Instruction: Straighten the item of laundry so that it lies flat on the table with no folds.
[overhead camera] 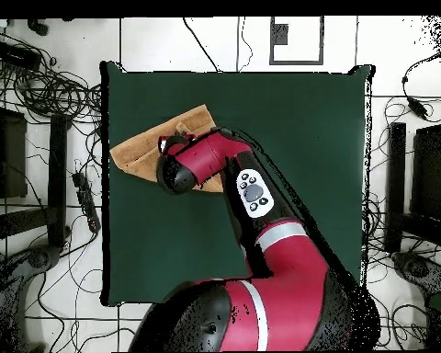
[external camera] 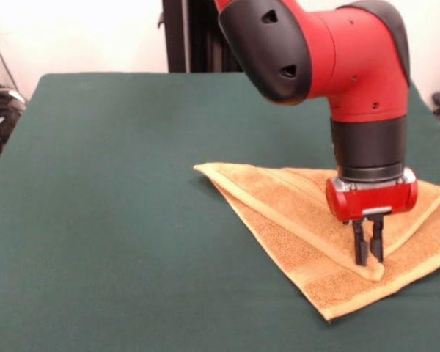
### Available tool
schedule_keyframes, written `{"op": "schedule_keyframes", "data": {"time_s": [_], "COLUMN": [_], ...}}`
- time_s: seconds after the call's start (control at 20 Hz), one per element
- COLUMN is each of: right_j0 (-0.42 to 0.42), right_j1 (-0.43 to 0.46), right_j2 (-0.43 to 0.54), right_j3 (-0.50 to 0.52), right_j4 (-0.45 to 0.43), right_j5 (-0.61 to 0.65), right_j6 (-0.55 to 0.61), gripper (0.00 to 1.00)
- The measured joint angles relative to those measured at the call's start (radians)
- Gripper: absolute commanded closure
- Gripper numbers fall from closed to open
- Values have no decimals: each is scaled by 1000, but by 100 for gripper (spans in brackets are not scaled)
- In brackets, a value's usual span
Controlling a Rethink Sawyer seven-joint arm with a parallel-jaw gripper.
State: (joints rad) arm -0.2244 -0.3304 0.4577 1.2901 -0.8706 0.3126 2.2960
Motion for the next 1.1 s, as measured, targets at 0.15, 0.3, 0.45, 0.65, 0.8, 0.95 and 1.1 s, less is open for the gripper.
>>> {"op": "schedule_keyframes", "data": {"time_s": [0.15,0.3,0.45,0.65,0.8,0.95,1.1], "right_j0": [2,3,2,3,0,-14,-41], "right_j1": [1,1,1,0,-10,-42,-90], "right_j2": [-2,-2,-3,-3,-3,-3,2], "right_j3": [-2,-2,-2,-2,13,56,119], "right_j4": [0,1,2,2,1,2,10], "right_j5": [0,0,0,0,0,-2,-2], "right_j6": [0,0,0,0,0,0,0], "gripper": [100,100,100,100,100,100,100]}}
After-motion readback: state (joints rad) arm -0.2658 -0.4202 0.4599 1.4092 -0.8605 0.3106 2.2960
